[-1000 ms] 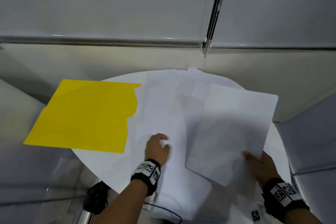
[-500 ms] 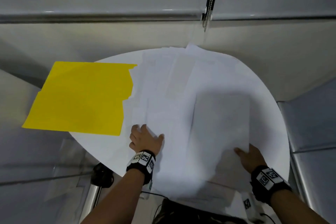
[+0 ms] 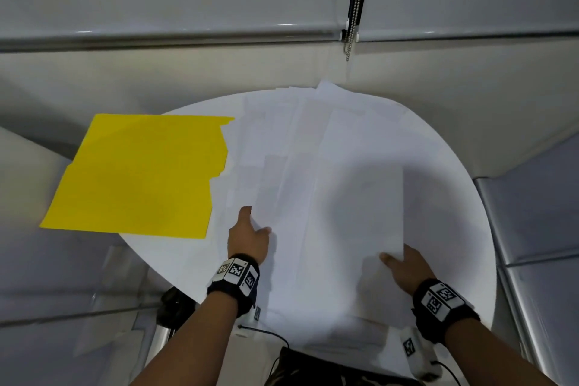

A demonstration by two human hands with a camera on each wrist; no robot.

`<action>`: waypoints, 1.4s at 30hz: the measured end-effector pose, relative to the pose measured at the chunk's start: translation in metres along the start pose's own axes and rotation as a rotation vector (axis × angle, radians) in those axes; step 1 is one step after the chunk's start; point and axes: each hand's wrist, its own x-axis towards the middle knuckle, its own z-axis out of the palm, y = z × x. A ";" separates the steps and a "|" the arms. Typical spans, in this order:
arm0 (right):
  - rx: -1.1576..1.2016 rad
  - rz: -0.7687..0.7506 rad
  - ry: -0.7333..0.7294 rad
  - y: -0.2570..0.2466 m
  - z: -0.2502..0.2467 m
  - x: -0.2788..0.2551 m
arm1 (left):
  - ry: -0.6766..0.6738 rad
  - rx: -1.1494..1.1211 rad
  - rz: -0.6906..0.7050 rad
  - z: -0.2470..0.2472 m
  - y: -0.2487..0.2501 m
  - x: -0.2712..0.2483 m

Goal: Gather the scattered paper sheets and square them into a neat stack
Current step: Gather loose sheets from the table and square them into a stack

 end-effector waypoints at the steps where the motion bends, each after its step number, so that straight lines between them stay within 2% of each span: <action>1: -0.002 0.013 0.006 0.000 -0.001 0.001 | 0.030 -0.010 0.034 -0.007 0.003 0.002; 10: 0.032 0.041 0.018 0.000 0.000 -0.002 | 0.282 0.061 0.497 -0.094 0.061 -0.004; 13: 0.067 0.063 0.029 -0.002 0.001 -0.001 | 0.354 0.026 0.573 -0.119 0.086 -0.014; 16: 0.097 0.093 0.032 -0.005 0.001 -0.003 | 0.366 -0.134 0.595 -0.136 0.106 -0.021; 18: 0.104 0.078 0.023 -0.006 0.000 -0.005 | 0.310 -0.377 0.609 -0.142 0.116 -0.022; 20: 0.112 0.048 0.024 -0.009 -0.001 -0.008 | 0.205 -0.630 0.584 -0.142 0.120 -0.022; 22: 0.160 0.028 0.021 -0.010 -0.004 -0.012 | 0.100 -0.733 0.543 -0.131 0.115 -0.019; 24: 0.205 0.009 0.007 -0.015 -0.006 -0.018 | 0.043 -0.651 0.492 -0.108 0.101 -0.011; 27: 0.247 -0.027 -0.027 -0.025 -0.011 -0.026 | -0.026 -0.445 0.307 -0.062 0.071 0.003; 30: 0.315 -0.079 -0.072 -0.040 -0.014 -0.038 | -0.186 -0.281 0.182 -0.017 0.044 0.003; 32: 0.401 -0.108 -0.105 -0.049 -0.014 -0.044 | -0.242 -0.205 0.108 0.001 0.038 -0.001; 34: 0.451 -0.141 -0.126 -0.061 -0.019 -0.052 | -0.303 -0.275 -0.004 0.011 0.038 -0.001; 36: 0.466 -0.186 -0.137 -0.071 -0.026 -0.056 | -0.368 -0.450 -0.066 0.012 0.039 0.004; 38: 0.475 -0.217 -0.132 -0.080 -0.033 -0.058 | -0.387 -0.542 -0.027 0.006 0.044 0.011; 42: 0.588 -0.237 -0.017 -0.116 -0.045 -0.061 | -0.272 -0.580 0.199 -0.016 0.078 0.016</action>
